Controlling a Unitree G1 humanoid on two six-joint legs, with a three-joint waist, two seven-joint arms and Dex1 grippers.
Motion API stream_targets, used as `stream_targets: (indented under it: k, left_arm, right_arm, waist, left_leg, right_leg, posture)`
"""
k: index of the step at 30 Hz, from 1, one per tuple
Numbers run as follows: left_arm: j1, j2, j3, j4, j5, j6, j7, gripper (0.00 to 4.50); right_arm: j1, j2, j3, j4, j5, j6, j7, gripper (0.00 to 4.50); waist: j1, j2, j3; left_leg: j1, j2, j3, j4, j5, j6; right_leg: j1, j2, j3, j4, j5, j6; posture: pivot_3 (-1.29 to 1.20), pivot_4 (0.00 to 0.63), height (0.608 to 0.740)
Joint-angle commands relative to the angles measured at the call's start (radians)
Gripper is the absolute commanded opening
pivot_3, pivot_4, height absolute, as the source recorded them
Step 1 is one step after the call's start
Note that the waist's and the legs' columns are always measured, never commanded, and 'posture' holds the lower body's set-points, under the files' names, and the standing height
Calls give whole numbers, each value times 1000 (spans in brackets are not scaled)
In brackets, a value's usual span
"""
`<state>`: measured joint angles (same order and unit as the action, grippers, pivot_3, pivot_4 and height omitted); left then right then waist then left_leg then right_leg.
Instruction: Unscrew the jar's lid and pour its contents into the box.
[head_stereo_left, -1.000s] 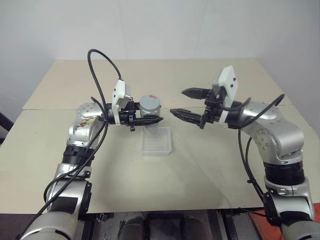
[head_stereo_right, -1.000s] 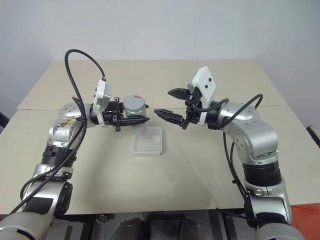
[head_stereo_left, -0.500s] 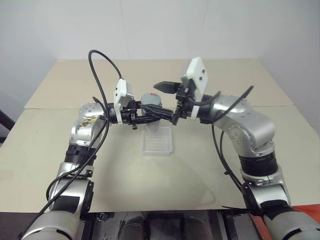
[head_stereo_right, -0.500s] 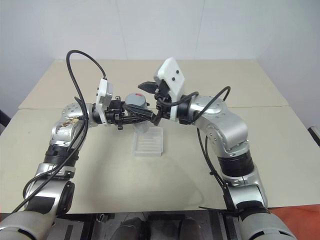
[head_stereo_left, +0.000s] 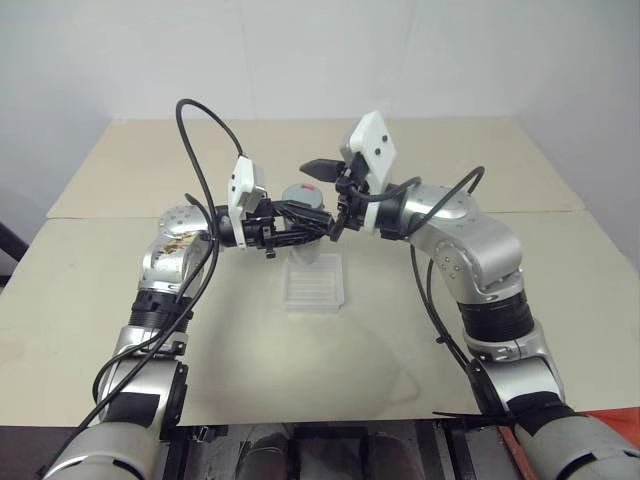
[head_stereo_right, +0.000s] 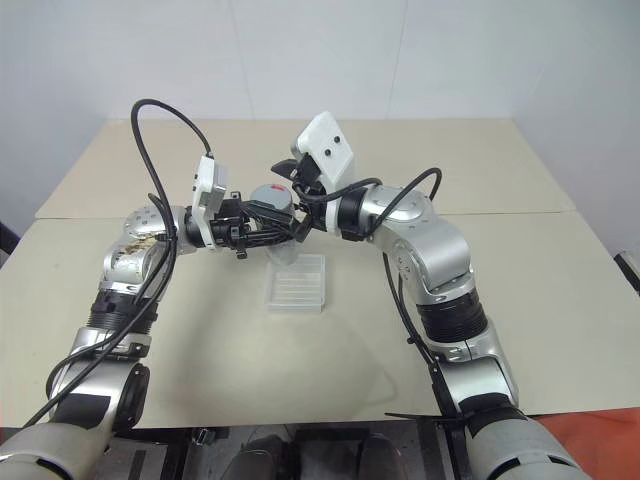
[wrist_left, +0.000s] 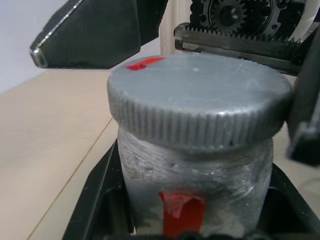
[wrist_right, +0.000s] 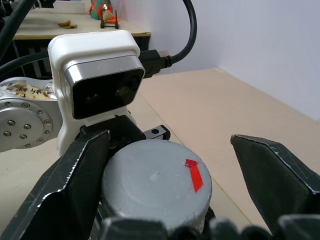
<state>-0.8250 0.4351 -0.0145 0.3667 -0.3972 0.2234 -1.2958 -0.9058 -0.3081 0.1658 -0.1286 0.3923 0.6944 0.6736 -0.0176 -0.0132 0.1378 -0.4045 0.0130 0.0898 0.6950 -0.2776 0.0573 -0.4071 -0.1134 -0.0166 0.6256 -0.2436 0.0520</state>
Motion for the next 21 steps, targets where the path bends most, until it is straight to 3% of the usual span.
stream_targets:
  k: [1, 21]
  left_arm:
    - [-9, -1, 18, -45, -27, -2, 2, 2095]
    - [-10, 18, 17, -40, -20, -14, -11, 2095]
  right_arm:
    - [4, -32, -33, -23, -8, -21, 7, 4439]
    - [152, -258, -157, -131, 82, -4, 83, 4439]
  waist:
    - [1, 0, 0]
    - [2, 0, 0]
  left_leg:
    - [0, 0, 0, 0, 0, 0]
    - [0, 0, 0, 0, 0, 0]
  right_leg:
    - [0, 0, 0, 0, 0, 0]
    - [0, 0, 1, -1, 0, 0]
  posture:
    - [0, 150, 740]
    - [0, 150, 740]
